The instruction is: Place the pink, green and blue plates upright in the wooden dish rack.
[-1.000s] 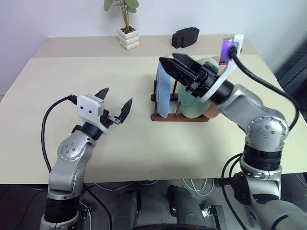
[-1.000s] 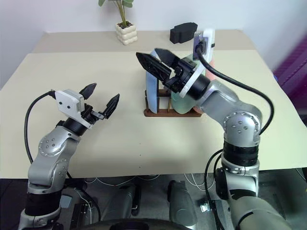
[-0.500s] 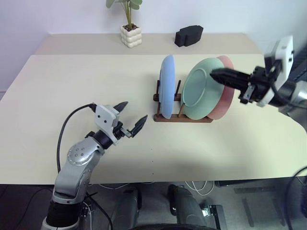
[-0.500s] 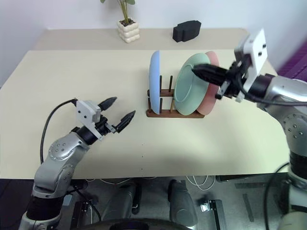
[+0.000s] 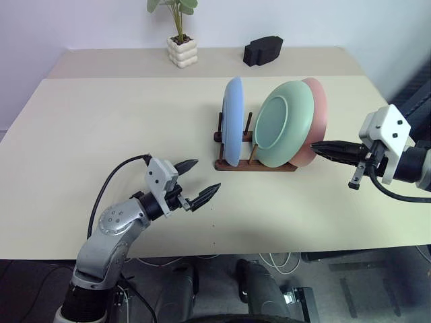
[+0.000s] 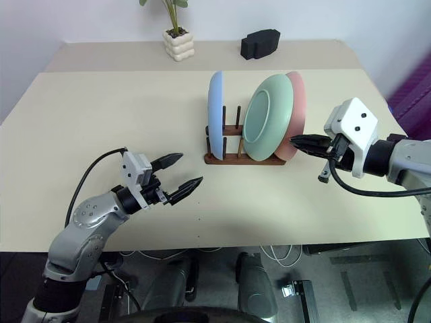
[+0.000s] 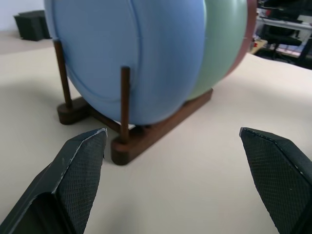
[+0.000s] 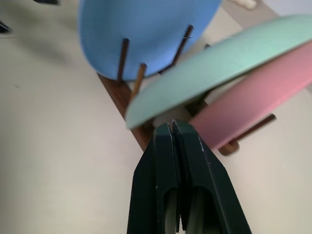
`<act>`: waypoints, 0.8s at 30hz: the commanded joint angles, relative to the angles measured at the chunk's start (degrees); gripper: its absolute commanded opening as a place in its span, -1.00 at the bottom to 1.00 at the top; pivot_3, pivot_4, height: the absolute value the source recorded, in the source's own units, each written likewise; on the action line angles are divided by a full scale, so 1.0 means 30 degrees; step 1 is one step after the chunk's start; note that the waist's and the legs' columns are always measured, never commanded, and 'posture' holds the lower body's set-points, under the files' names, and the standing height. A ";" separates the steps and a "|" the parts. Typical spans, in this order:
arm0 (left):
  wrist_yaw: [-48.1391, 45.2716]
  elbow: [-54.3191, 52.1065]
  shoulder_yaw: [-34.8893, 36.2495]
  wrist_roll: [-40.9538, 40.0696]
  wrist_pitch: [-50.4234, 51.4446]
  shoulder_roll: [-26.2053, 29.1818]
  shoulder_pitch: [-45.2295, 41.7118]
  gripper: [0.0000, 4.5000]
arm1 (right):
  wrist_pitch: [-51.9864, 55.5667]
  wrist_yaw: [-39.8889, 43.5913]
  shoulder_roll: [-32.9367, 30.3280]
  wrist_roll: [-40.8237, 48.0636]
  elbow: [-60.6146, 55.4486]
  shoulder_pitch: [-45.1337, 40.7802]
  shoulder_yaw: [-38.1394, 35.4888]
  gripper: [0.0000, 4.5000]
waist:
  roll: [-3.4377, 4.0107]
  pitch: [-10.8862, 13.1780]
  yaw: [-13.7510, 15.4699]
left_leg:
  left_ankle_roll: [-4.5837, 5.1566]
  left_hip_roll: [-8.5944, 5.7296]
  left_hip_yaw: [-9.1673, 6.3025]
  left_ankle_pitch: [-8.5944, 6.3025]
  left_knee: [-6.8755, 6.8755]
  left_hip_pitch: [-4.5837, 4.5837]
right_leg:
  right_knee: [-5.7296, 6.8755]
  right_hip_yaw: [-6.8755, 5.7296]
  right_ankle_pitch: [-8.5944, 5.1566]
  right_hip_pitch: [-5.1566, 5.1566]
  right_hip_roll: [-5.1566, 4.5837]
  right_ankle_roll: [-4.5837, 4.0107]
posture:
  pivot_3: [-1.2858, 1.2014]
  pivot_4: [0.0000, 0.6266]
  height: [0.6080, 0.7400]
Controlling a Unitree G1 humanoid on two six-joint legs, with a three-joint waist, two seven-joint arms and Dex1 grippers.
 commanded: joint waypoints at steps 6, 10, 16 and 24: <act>-0.0591 0.1051 -0.0087 0.0483 -0.2141 -0.0191 0.0509 1.00 | -0.0800 -0.0104 0.0723 -0.0941 -0.0001 -0.1036 0.1157 -0.99 | 0.0002 -0.0001 -0.0017 | 0.0000 0.0002 -0.0001 0.0000 0.0002 0.0000 | 0.0003 0.0001 0.0001 0.0000 0.0001 0.0000 | 0.03 -0.52 0.91; -0.0433 0.0952 -0.0121 0.0609 -0.2321 -0.0257 0.0691 1.00 | -0.0995 -0.0066 0.1221 -0.1179 0.0153 -0.1872 0.1954 -0.99 | 0.0003 -0.0002 -0.0007 | 0.0000 0.0002 -0.0004 0.0000 0.0005 0.0000 | 0.0006 0.0001 0.0004 0.0001 0.0001 0.0002 | 0.03 -0.52 0.91; -0.0087 0.0210 0.0015 0.0507 -0.1989 -0.0167 0.0986 1.00 | -0.1292 0.0141 0.1756 -0.1300 0.0302 -0.2662 0.2662 -0.99 | 0.0005 -0.0003 0.0012 | 0.0000 0.0000 -0.0006 0.0000 0.0014 0.0000 | 0.0013 0.0001 0.0011 0.0005 0.0000 0.0012 | 0.03 -0.52 0.91; 0.0298 -0.0367 0.0002 0.0263 -0.1210 -0.0125 0.0738 1.00 | -0.1525 0.0216 0.2159 -0.1418 0.0183 -0.3162 0.2744 -0.99 | 0.0008 -0.0005 0.0005 | 0.0000 -0.0002 -0.0007 0.0000 0.0026 0.0007 | 0.0023 0.0001 0.0016 0.0016 0.0001 0.0020 | 0.03 -0.52 0.91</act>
